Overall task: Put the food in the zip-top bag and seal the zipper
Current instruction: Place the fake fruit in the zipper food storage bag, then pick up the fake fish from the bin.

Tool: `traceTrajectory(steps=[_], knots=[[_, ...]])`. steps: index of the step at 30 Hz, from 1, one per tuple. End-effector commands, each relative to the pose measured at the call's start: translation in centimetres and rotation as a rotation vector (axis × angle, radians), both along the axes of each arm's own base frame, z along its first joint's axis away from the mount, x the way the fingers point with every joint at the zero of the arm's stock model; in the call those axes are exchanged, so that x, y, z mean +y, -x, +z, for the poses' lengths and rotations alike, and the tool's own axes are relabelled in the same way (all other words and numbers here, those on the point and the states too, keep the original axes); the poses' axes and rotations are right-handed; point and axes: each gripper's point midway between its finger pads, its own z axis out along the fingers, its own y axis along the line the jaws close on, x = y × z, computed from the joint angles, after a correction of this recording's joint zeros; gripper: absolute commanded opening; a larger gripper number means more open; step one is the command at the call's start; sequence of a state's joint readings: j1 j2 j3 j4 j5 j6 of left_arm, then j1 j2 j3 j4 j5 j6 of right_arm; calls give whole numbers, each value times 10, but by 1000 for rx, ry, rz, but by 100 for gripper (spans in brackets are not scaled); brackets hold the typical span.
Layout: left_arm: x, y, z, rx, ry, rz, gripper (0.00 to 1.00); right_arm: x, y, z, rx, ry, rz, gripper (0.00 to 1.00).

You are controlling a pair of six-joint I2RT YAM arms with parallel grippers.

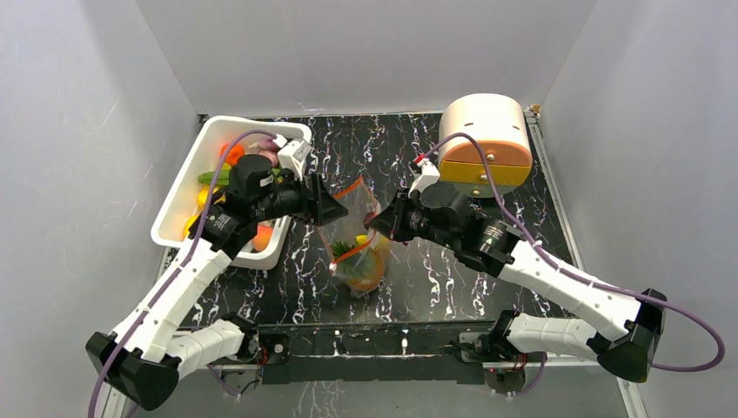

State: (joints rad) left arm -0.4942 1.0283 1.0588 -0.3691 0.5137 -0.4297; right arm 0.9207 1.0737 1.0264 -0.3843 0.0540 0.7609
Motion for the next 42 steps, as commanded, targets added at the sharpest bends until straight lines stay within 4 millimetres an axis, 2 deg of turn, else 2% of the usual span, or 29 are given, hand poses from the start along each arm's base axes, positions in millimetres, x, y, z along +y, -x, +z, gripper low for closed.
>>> traceTrajectory(steps=[1,12,16,23,29,33,39,42], knots=[[25,-20,23,-87,-68,180,62,-1,-4,38,-82,-100,-15,0],[90,-49,15,-149,-245,550,72,-2,1,37,-82,-102,1,0],[117,-60,0,-133,-350,697,73,-3,1,40,-88,-105,5,0],[136,-69,-29,-47,-414,812,73,-5,5,39,-88,-113,11,0],[171,-82,-62,88,-440,944,73,-6,6,37,-86,-102,13,0],[183,-93,-76,98,-466,928,72,-8,5,37,-90,-77,11,0],[198,-112,-98,96,-511,928,62,-6,1,43,-95,-62,8,0],[202,-120,-111,106,-520,929,62,-3,-1,46,-91,-59,10,0]])
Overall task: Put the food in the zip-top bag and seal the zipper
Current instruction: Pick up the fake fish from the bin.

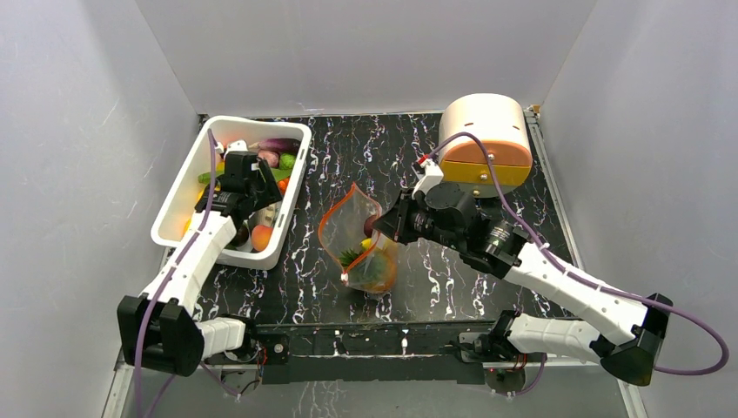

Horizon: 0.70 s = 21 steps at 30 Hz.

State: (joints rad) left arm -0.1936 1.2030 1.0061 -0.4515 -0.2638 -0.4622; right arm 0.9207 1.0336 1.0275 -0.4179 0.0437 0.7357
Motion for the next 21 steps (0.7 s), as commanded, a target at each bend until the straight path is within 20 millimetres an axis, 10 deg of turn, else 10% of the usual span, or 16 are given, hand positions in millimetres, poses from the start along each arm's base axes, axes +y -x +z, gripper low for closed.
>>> traceTrajectory(steps=[1,21], knots=[[8,-16,-12,-11,-14,-10,63,6,-9,40,-67,-64,-8,0],[37,-52,-87,123,30,-66,61,16,-15,40,-16,-53,-18,0]])
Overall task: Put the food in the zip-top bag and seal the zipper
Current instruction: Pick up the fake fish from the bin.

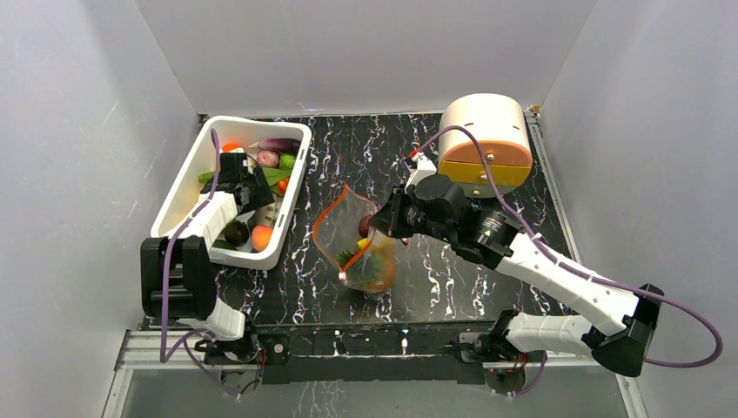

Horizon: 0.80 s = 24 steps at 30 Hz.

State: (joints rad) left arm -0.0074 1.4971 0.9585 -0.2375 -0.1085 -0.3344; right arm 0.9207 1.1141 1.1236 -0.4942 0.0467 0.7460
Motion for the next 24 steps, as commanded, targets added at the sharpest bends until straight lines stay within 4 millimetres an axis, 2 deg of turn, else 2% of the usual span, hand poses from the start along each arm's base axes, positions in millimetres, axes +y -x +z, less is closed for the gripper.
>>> traceTrajectory(steps=[1,9,13,17,24], knots=[[-2,-17,-2,-26,20,-70,62,9,-8,40,-58,-95,-10,0],[-9,-35,-17,-50,33,-154,63,9,-10,41,-58,-98,-15,0],[-10,-42,-27,-25,37,-165,61,9,-9,40,-58,-96,-17,0],[-7,-38,-37,19,28,-158,52,7,-9,40,-63,-96,-21,0],[-1,-28,-37,55,4,-133,35,5,-9,40,-69,-98,-27,0]])
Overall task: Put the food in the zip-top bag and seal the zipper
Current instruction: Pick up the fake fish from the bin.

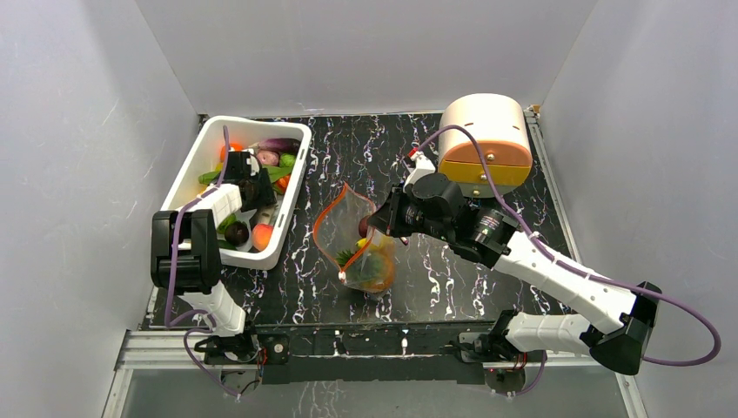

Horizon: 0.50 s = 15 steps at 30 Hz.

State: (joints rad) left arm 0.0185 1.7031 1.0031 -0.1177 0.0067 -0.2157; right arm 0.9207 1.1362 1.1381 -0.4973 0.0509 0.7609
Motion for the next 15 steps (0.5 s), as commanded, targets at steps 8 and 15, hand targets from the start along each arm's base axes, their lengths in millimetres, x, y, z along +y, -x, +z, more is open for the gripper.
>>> traceTrajectory(steps=[8,15], knots=[[5,13,20,6,-16,14,22,0,-3,40,-83,-107,-14,0],[11,30,42,-29,-47,42,17,-1,-1,40,-78,-116,-8,0]])
